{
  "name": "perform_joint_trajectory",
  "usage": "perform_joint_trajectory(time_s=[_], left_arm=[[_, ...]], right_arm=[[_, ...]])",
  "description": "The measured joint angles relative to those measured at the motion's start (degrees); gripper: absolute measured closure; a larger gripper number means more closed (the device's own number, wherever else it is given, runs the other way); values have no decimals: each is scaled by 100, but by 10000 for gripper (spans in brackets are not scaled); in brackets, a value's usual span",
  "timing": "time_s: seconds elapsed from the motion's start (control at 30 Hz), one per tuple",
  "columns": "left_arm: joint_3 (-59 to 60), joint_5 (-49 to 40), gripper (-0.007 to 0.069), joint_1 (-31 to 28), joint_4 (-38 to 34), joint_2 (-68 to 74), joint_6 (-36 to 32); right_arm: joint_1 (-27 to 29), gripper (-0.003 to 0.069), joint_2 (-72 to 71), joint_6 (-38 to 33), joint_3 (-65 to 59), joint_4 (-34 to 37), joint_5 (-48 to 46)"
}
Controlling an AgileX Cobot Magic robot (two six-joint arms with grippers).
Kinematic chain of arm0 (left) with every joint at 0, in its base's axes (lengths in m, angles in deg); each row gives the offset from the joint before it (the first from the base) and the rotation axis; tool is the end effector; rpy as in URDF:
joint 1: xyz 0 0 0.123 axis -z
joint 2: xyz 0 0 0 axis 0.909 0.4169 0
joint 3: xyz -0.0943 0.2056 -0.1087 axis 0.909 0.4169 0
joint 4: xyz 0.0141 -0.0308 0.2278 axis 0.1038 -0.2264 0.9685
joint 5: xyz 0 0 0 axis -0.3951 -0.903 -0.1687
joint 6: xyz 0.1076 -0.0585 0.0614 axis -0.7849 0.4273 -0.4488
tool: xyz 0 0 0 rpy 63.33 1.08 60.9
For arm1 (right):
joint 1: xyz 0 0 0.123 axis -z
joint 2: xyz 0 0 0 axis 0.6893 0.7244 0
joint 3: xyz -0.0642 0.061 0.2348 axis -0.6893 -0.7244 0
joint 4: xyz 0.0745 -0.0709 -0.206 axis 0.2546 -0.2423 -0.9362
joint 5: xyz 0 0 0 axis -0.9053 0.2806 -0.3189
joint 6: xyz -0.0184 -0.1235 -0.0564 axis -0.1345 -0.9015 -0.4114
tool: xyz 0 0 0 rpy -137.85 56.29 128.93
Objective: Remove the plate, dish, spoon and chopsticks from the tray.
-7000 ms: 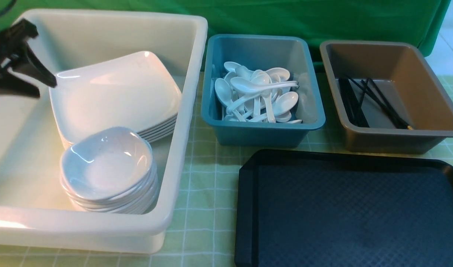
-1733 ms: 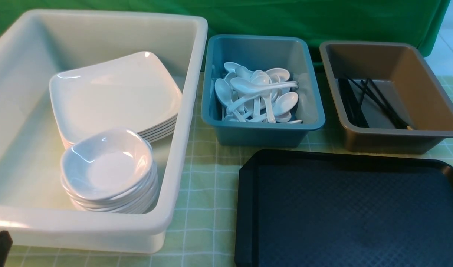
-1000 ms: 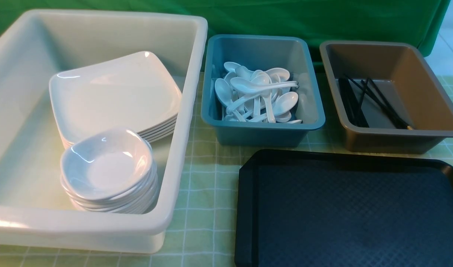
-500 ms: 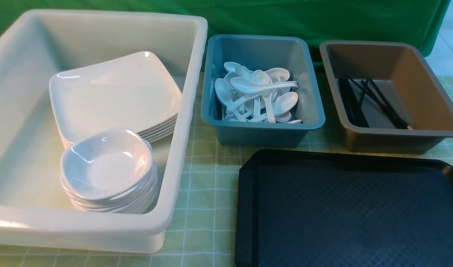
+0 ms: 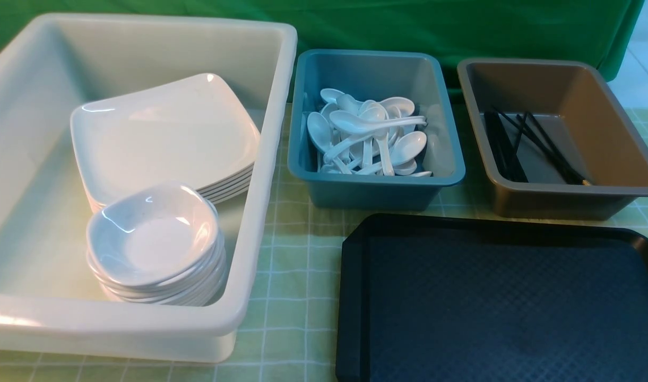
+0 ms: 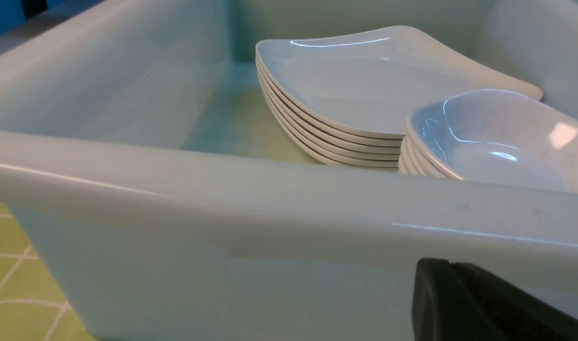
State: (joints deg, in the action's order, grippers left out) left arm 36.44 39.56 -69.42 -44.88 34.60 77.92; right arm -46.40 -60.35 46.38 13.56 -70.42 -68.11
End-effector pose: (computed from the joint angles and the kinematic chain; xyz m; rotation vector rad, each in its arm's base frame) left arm 0.1139 0.0069 0.1845 -0.0870 1.7100 0.0169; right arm 0.1141 0.0028 0.1842 -0.0778 1.7135 -0.0249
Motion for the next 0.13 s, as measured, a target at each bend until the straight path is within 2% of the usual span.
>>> perform_joint_trajectory(time_s=[0.13], left_arm=[[0, 0, 626, 0, 0, 0, 0]], right_arm=[[0, 418, 0, 0, 0, 0, 0]])
